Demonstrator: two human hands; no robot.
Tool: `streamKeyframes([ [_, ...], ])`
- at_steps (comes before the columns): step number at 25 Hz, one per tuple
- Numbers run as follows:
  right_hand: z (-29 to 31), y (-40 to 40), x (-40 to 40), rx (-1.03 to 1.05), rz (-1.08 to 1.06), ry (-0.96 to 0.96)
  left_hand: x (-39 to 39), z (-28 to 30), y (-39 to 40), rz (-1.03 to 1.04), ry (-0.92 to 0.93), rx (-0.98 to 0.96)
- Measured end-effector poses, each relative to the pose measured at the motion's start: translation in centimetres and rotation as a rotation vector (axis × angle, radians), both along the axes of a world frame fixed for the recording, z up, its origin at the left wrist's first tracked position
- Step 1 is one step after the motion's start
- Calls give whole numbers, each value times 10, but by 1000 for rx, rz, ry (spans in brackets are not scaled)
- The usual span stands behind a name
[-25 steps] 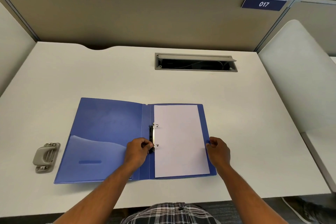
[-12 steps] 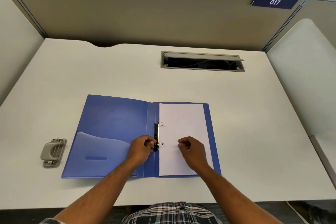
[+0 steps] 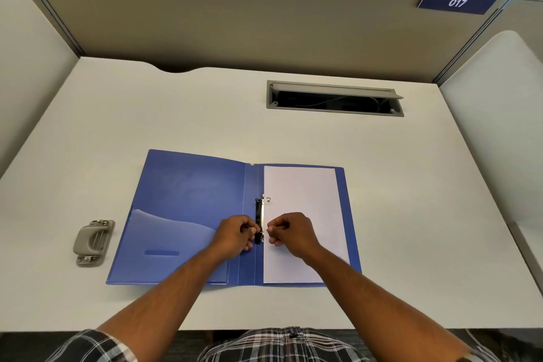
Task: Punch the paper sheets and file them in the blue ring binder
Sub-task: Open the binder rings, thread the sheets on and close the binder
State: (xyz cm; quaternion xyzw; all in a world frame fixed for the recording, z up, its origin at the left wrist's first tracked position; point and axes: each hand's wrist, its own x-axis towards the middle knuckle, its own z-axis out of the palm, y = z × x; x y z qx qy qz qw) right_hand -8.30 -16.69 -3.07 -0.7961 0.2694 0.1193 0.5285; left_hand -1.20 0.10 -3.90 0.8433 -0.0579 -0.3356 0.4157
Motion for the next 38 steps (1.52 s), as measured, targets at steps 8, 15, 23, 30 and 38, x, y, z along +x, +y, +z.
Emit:
streamKeyframes([
  [8, -7, -2, 4, 0, 14, 48, 9, -2, 1, -47, 53, -15],
  [15, -9, -5, 9, -49, 143, 65, 11, -3, -2, -53, 114, -30],
  [23, -13, -4, 11, -74, 117, 86, 12, -2, -4, -62, 107, -8],
  [30, -12, 0, 13, -114, 117, 92, 13, -1, -6, -56, 96, 25],
  [38, -8, 2, 16, -139, 127, 107, 13, -1, -11, -46, 78, 53],
])
